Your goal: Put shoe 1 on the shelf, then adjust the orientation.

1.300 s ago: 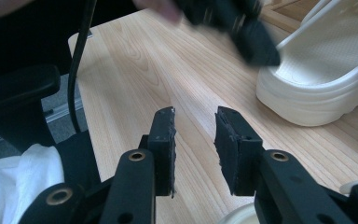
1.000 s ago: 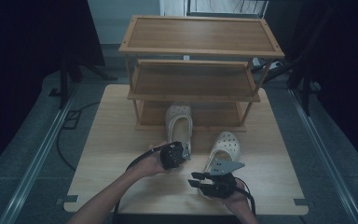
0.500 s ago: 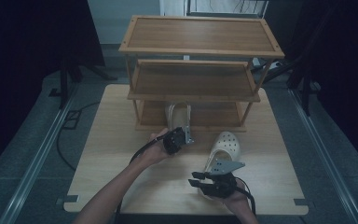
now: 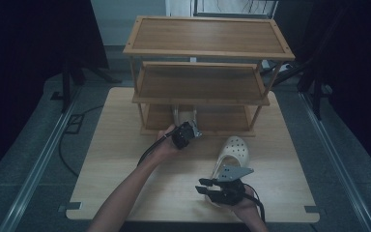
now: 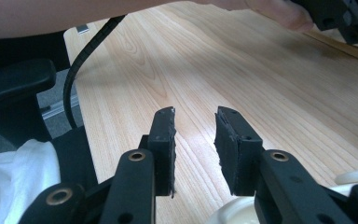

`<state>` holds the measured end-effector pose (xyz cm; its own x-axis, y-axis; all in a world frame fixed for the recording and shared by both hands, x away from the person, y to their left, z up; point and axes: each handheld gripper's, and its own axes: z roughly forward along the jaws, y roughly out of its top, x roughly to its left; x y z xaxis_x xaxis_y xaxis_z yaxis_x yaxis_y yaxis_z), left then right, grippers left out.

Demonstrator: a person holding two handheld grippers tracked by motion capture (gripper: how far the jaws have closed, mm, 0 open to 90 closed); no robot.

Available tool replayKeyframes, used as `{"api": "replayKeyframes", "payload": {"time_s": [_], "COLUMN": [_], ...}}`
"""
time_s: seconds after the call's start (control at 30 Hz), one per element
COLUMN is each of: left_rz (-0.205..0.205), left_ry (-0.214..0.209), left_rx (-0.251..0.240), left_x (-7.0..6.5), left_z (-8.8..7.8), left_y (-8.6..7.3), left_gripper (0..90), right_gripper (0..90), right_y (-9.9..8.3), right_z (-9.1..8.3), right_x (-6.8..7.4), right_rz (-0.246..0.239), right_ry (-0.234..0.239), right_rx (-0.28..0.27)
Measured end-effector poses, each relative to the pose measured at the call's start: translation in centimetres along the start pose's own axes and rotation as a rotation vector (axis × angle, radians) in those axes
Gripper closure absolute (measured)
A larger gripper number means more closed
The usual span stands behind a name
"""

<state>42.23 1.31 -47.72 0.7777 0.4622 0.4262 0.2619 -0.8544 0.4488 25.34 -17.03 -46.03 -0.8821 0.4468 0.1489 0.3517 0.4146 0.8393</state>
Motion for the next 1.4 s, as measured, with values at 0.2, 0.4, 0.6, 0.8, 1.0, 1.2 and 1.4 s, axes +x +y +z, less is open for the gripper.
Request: {"api": "replayKeyframes", "payload": {"time_s": [0.2,0.4,0.6,0.8,1.0,1.2,1.4], "left_rz": [-0.028,0.014,-0.045,-0.120,-0.159,-0.231,-0.257], "left_ry": [-0.010,-0.003,-0.058,-0.161,-0.202,-0.222,-0.188], "left_rx": [-0.005,-0.009,-0.053,-0.102,-0.125,-0.159,-0.143], "left_x": [-0.2,-1.3,-2.5,-3.8,-5.1,-5.6,-5.1], "left_z": [0.2,-1.0,-3.2,-5.3,-6.9,-7.6,-8.1], "left_y": [0.0,-1.2,-4.0,-7.4,-9.8,-11.4,-11.9], "left_gripper": [87.1,77.0,70.6,62.8,55.3,48.5,46.5], "right_gripper": [68.1,68.1,69.1,77.4,85.3,88.5,90.0], "right_y": [0.0,-0.1,-0.2,0.0,0.1,0.1,0.0], "right_z": [-0.2,-0.5,-0.5,-0.3,-0.1,0.0,0.8], "right_x": [-0.1,-0.2,-0.7,-0.9,-1.1,-1.4,-1.5], "right_rz": [0.001,-0.002,0.005,-0.004,-0.022,-0.032,-0.062], "right_ry": [-0.012,-0.025,-0.035,-0.053,-0.074,-0.099,-0.131], "right_rx": [-0.006,-0.008,-0.005,0.003,0.030,0.055,0.112]}}
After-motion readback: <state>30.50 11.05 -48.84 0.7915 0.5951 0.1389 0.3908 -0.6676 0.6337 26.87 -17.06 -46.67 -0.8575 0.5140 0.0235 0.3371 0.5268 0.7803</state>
